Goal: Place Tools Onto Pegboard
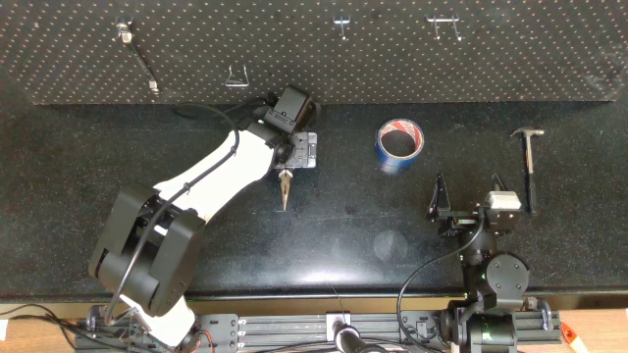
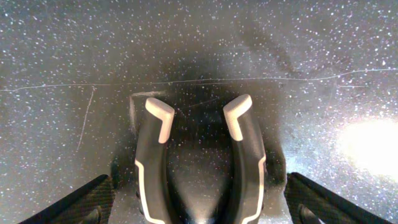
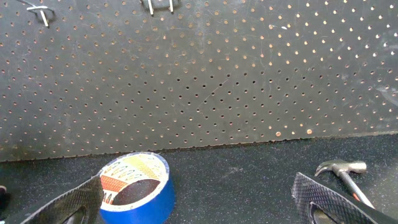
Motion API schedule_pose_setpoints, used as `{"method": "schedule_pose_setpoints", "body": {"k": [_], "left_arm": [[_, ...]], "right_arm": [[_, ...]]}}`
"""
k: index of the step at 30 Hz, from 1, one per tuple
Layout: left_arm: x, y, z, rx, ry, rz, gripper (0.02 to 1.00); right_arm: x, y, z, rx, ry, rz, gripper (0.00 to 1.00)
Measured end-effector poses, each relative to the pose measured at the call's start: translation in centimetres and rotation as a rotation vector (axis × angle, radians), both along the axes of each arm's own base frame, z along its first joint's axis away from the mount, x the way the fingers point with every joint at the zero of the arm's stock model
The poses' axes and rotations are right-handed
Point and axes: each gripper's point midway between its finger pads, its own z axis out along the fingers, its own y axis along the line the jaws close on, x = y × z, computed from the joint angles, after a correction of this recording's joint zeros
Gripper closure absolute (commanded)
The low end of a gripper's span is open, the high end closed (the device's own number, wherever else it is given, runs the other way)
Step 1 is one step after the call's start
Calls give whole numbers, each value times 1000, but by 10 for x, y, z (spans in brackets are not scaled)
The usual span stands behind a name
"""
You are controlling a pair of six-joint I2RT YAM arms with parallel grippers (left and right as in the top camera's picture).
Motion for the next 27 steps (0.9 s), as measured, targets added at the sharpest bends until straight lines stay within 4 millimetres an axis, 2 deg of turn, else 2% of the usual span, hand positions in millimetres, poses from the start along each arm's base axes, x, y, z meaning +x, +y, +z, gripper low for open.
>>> {"method": "schedule_pose_setpoints", "body": {"k": [5, 12, 27], "left_arm": [[3, 4, -3, 11, -1, 13, 207], [3, 5, -3, 14, -2, 16, 222], [6, 2, -2, -8, -11, 49, 391]], "right_arm": [[0, 0, 0, 0, 0, 0, 14], [0, 0, 0, 0, 0, 0, 14], [0, 0, 0, 0, 0, 0, 14]]}}
